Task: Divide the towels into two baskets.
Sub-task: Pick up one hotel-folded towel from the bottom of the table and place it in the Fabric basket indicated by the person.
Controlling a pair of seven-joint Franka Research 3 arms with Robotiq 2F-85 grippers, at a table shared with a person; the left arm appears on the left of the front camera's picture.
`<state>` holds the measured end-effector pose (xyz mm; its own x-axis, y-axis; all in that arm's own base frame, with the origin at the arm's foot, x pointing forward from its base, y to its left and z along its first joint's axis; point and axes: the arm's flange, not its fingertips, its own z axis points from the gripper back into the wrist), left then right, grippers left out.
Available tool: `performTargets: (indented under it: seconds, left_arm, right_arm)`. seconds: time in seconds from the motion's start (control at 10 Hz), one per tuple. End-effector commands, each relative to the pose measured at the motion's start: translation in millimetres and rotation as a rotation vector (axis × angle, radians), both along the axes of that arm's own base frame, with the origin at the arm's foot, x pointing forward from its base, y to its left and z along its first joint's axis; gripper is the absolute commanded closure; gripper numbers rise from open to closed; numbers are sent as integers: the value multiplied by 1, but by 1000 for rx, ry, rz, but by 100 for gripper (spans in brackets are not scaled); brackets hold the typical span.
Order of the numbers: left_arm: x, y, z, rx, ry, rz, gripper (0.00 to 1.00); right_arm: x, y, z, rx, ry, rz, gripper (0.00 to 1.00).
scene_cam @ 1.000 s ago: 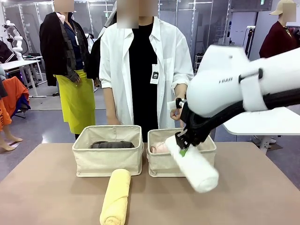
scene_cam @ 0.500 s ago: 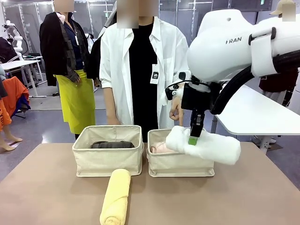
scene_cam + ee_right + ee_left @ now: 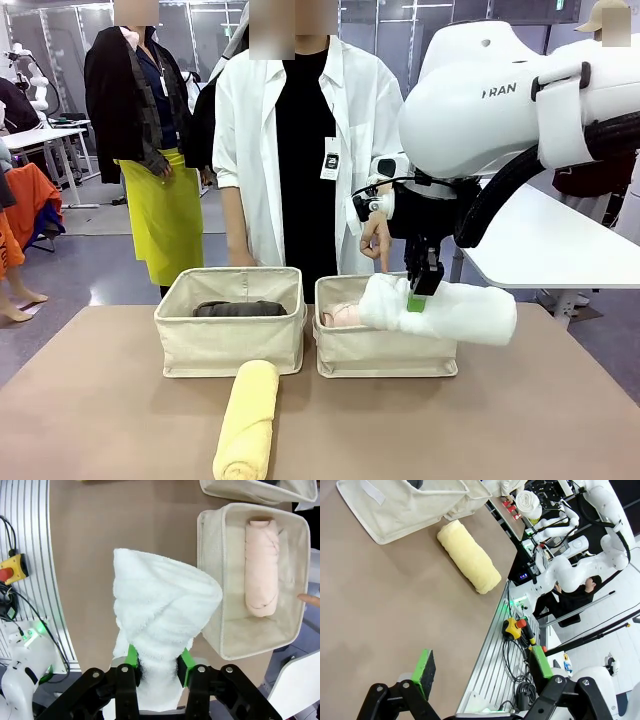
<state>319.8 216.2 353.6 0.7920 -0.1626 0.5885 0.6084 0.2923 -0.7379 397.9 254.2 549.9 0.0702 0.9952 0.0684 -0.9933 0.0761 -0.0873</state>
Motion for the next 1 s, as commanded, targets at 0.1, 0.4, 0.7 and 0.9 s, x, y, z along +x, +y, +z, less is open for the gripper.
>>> performTargets:
  seconds: [0.1,0.4,0.7,0.9]
  left_arm:
    - [-4,0,3,-1,-1,3,4]
    - [-4,0,3,-1,-1,3,4]
    - [-4,0,3,-1,-1,3,4]
    - [-4,0,3,-1,-1,3,4]
  right_arm:
    - [32,5,7,11,-17,93,68]
    - [99,20,1,-26,-34,191,68]
    - [156,46,-33,-131,-34,204,68]
    - [167,53,-46,-157,-18,178,68]
